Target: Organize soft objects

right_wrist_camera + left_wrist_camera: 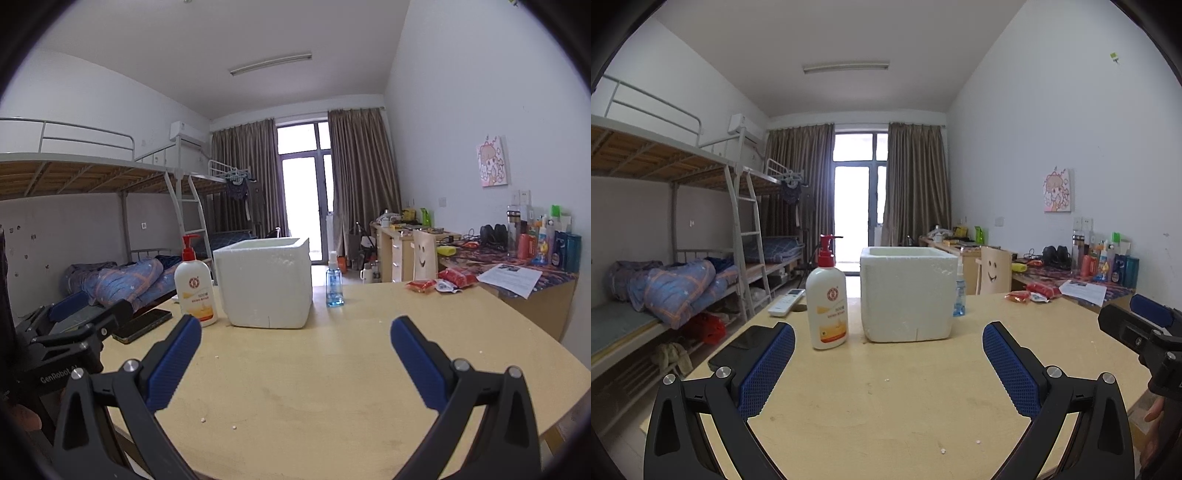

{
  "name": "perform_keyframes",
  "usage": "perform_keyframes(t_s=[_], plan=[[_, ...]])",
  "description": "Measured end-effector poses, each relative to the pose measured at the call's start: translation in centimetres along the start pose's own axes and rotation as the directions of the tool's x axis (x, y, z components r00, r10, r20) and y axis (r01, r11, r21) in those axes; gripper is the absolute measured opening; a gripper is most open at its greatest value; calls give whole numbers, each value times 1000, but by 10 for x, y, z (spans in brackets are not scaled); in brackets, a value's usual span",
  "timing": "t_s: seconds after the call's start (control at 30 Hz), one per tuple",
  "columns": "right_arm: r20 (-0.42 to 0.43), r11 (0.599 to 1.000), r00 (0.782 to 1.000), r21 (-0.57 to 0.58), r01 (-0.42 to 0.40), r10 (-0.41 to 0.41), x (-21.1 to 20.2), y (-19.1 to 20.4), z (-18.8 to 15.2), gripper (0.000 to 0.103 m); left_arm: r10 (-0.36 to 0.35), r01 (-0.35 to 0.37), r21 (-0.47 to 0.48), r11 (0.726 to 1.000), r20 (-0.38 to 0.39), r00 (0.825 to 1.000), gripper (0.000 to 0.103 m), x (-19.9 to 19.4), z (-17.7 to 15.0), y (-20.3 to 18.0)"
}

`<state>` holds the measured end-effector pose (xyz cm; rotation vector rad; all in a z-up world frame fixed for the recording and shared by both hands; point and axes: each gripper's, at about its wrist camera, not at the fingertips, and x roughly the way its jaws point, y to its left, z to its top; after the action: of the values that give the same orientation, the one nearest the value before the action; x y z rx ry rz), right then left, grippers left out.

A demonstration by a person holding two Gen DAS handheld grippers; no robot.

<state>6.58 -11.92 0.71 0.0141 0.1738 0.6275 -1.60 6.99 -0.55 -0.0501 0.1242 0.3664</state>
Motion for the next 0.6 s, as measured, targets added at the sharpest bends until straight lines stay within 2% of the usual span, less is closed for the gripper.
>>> perform_keyframes(t_s=[0.2,0.6], plan=[[0,1000,1000,2,-10,10,-4,0,-1,103,-2,2,5,1000,19,1000,102,-8,1,-1],[-19,1000,1000,-23,-12,11,-4,4,-5,103,-2,2,-2,1000,4,1000,102,-5,-1,-1]])
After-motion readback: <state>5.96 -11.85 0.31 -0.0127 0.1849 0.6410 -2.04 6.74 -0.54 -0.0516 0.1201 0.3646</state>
